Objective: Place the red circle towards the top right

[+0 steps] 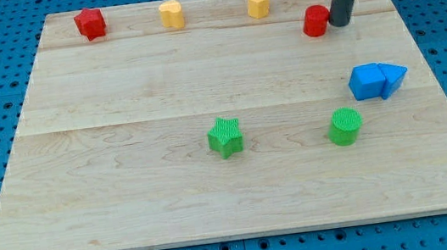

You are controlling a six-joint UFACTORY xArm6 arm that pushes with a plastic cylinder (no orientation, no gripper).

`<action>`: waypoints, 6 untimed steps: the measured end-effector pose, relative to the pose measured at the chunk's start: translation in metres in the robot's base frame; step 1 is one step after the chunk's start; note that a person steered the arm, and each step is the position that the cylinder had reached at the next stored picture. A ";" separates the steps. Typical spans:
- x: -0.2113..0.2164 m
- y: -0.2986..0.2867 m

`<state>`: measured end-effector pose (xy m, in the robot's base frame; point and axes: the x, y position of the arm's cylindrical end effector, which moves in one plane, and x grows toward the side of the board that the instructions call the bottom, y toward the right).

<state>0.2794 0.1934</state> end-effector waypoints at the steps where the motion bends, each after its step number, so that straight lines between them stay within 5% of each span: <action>1: 0.052 0.005; 5: -0.002 -0.076; 6: -0.007 -0.045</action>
